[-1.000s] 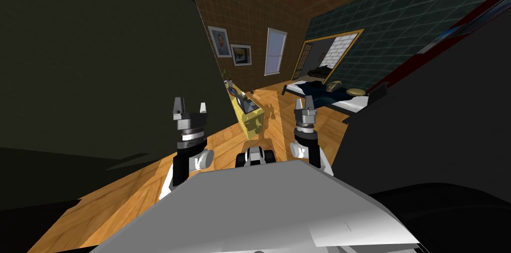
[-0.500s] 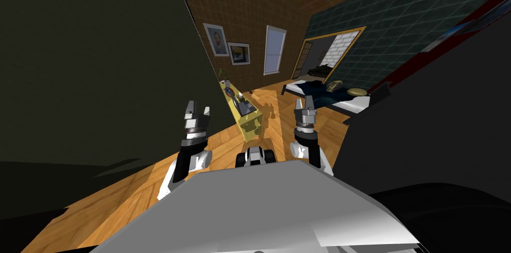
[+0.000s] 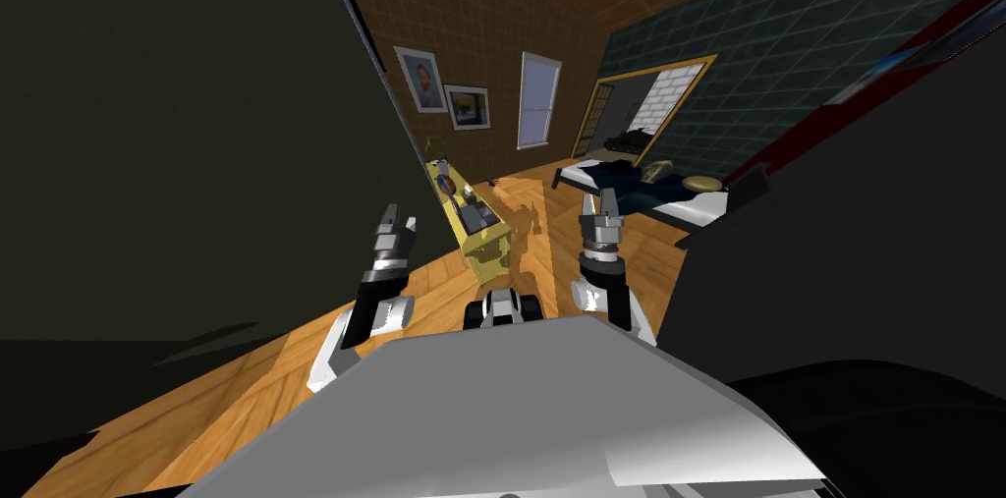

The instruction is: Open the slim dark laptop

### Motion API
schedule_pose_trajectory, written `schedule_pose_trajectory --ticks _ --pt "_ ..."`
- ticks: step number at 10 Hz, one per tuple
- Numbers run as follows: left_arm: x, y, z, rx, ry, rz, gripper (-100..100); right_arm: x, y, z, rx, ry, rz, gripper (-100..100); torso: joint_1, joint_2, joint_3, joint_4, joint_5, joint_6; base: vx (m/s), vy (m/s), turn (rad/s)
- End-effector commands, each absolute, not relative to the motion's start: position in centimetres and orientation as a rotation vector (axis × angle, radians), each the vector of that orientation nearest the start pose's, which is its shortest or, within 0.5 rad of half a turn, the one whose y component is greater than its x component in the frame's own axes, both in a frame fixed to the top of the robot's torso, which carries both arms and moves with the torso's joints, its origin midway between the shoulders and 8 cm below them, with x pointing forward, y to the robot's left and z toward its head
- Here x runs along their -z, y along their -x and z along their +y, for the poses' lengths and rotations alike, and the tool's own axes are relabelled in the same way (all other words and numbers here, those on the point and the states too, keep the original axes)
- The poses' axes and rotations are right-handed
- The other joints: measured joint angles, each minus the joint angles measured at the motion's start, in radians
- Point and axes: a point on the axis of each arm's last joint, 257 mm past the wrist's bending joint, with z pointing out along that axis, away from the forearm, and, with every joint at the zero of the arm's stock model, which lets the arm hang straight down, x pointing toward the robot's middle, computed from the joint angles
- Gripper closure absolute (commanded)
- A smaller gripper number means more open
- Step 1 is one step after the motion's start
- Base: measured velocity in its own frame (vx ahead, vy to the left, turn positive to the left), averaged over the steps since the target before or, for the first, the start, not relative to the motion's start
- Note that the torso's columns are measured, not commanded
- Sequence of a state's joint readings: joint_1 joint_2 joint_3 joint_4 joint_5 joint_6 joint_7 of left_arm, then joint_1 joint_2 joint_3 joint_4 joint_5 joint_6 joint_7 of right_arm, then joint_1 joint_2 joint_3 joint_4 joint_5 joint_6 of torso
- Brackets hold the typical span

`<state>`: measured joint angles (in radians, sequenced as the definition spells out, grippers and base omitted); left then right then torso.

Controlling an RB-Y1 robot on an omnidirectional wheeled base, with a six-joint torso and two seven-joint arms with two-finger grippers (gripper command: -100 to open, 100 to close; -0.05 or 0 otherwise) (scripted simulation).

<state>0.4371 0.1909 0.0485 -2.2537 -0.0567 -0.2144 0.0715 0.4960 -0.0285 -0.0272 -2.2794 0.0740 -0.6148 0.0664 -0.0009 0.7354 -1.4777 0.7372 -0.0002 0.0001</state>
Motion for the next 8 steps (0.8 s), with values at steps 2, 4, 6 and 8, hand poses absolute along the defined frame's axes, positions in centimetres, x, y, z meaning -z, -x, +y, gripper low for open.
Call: schedule_pose_trajectory --ticks 2,4,6,8 --pt "5.5 -40.6 29.8 1.096 0.751 1.033 -100 -4.5 -32.5 -26.9 -1.198 -0.466 0.612 0 0.001 0.004 0.002 0.001 0.000 0.000 0.094 -0.094 -0.003" --pt "7.2 -41.1 30.8 1.034 0.763 1.090 -100 -4.5 -32.5 -26.9 -1.198 -0.466 0.612 0 0.002 0.005 0.003 0.001 0.001 0.000 0.079 -0.078 -0.009" --pt "9.0 -41.7 32.0 0.959 0.773 1.155 -100 -4.5 -32.5 -26.9 -1.198 -0.466 0.612 0 0.002 0.002 0.001 0.001 0.001 0.000 0.097 -0.077 -0.010" --pt "10.4 -42.0 33.0 0.901 0.781 1.201 -100 -4.5 -32.5 -26.9 -1.198 -0.466 0.612 0 -0.001 0.002 0.001 0.000 0.000 0.000 0.094 -0.105 -0.005"
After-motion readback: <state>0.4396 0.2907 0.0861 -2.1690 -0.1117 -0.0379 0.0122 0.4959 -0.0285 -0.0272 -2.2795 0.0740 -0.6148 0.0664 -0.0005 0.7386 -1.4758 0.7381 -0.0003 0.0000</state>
